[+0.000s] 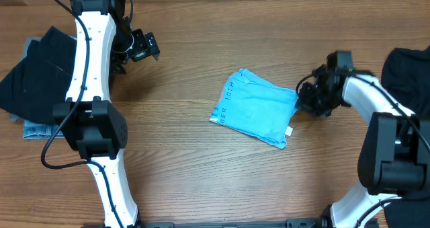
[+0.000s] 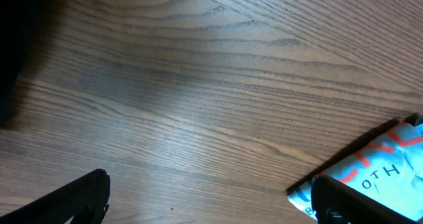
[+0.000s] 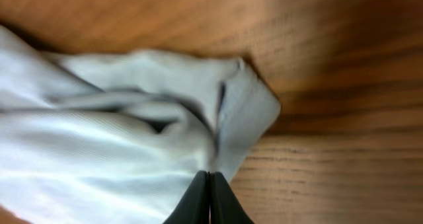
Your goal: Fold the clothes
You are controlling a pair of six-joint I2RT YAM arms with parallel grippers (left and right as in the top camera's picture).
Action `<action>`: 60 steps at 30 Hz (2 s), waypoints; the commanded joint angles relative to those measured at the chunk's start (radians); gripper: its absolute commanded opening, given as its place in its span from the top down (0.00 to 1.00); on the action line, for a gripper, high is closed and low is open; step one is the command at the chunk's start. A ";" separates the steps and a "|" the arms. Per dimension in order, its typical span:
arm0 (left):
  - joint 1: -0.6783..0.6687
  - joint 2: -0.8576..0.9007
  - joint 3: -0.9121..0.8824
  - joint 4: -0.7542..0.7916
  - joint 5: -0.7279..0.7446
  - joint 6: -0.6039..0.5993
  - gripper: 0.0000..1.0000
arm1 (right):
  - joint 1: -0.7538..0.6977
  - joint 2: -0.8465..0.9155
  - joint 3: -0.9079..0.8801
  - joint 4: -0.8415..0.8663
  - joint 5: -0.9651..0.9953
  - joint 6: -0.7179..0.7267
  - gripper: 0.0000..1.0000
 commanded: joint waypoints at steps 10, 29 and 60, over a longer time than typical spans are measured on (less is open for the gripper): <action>-0.001 -0.019 0.021 0.001 0.008 0.002 0.00 | -0.143 -0.056 0.362 -0.319 0.311 -0.001 0.00; -0.002 -0.019 0.021 0.114 0.067 0.017 0.00 | -0.165 -0.056 0.362 -0.299 0.311 -0.001 0.00; -0.480 -0.006 -0.264 0.427 -0.016 0.317 0.00 | -0.165 -0.056 0.362 -0.299 0.311 -0.001 0.00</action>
